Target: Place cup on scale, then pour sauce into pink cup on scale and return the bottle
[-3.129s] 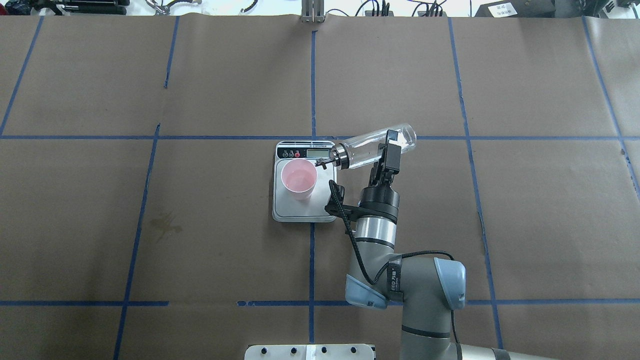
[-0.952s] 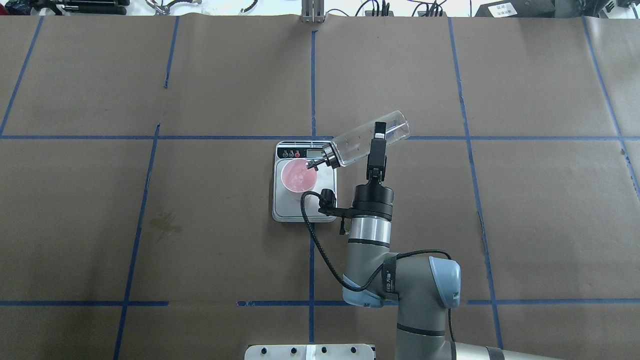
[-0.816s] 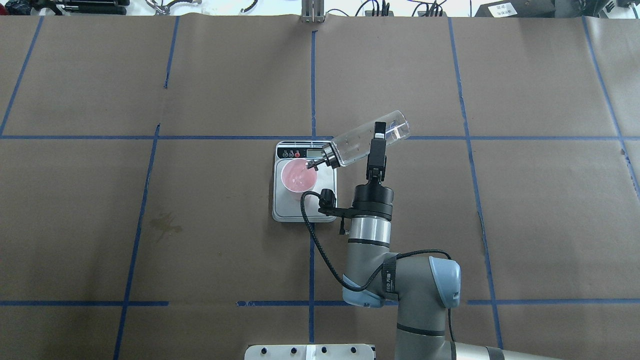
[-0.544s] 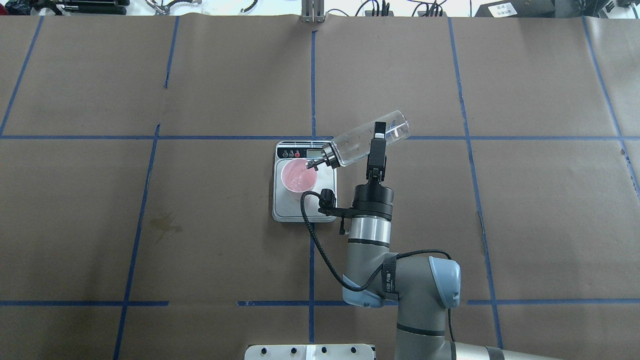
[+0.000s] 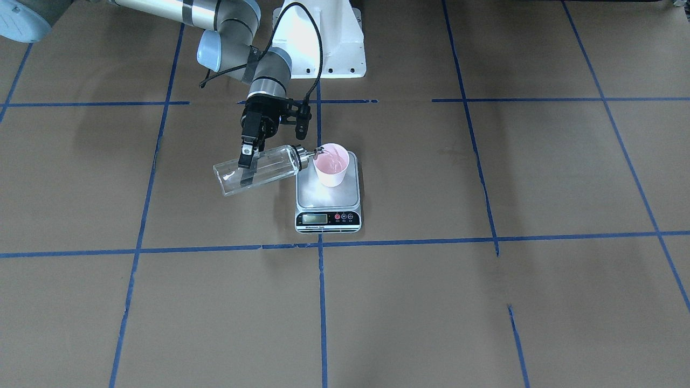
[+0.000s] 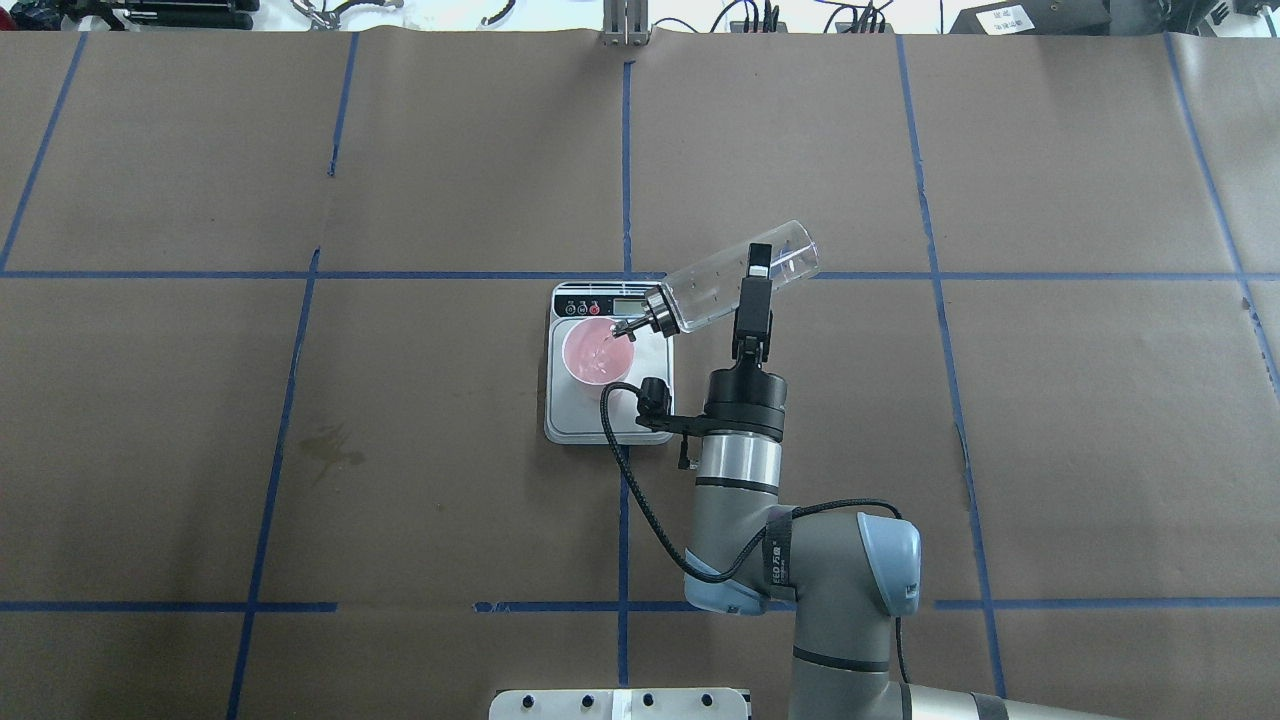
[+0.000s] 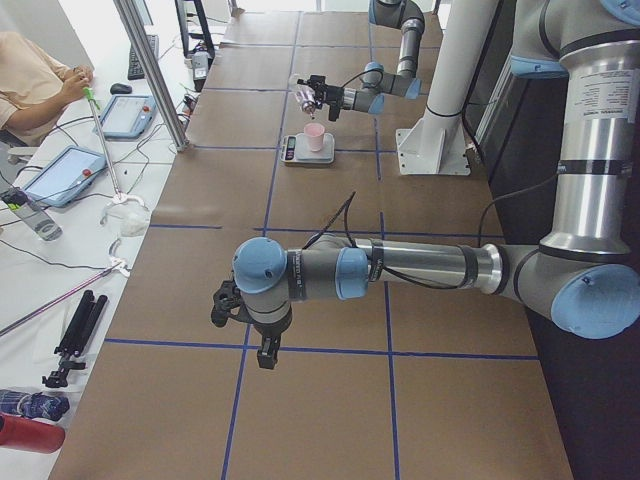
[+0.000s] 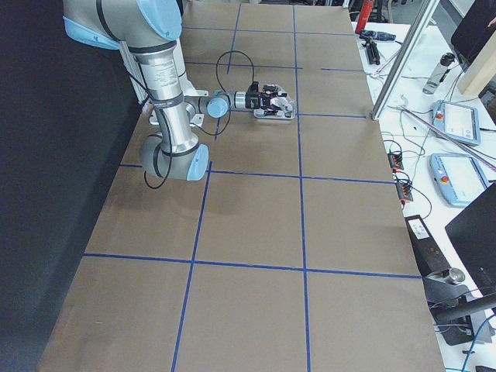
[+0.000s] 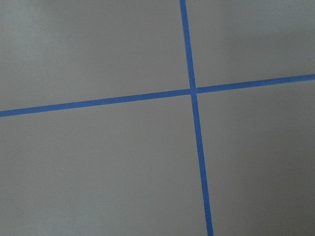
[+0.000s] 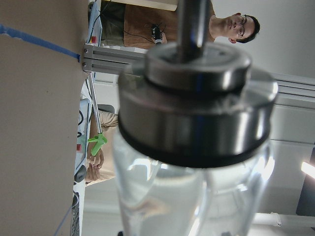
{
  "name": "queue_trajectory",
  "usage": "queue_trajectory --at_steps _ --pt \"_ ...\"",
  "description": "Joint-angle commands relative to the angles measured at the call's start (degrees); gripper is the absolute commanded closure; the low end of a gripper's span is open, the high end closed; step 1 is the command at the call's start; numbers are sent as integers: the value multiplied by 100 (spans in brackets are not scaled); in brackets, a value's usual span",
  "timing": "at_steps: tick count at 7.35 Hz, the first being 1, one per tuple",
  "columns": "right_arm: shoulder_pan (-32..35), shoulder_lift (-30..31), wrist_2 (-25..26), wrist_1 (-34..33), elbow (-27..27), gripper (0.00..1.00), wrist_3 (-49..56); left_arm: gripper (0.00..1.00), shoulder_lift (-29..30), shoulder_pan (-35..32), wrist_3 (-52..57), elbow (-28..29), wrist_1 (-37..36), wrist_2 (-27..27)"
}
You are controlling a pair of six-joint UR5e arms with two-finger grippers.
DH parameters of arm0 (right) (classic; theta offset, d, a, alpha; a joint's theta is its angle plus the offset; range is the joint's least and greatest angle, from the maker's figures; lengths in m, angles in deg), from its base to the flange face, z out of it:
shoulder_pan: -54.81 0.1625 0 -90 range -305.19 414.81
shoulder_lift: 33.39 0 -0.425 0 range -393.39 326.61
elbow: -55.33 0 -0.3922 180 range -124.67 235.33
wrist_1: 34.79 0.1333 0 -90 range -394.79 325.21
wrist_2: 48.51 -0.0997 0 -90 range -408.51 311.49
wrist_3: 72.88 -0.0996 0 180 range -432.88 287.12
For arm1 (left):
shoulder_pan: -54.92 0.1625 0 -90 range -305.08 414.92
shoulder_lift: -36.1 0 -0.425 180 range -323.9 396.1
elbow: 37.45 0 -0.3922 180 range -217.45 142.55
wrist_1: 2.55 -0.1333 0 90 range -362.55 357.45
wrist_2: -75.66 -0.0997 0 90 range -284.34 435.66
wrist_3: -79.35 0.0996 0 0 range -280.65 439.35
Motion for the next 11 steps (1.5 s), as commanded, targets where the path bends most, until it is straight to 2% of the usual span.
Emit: queue_trajectory --at_steps 1,8,11 --pt "0 -3 0 0 0 100 0 0 0 0 0 0 0 0" --pt "9 -12 -44 122 -52 100 -78 0 0 0 0 -18 9 0" --pt "35 23 -823 2190 -53 100 -88 0 0 0 0 -35 9 0"
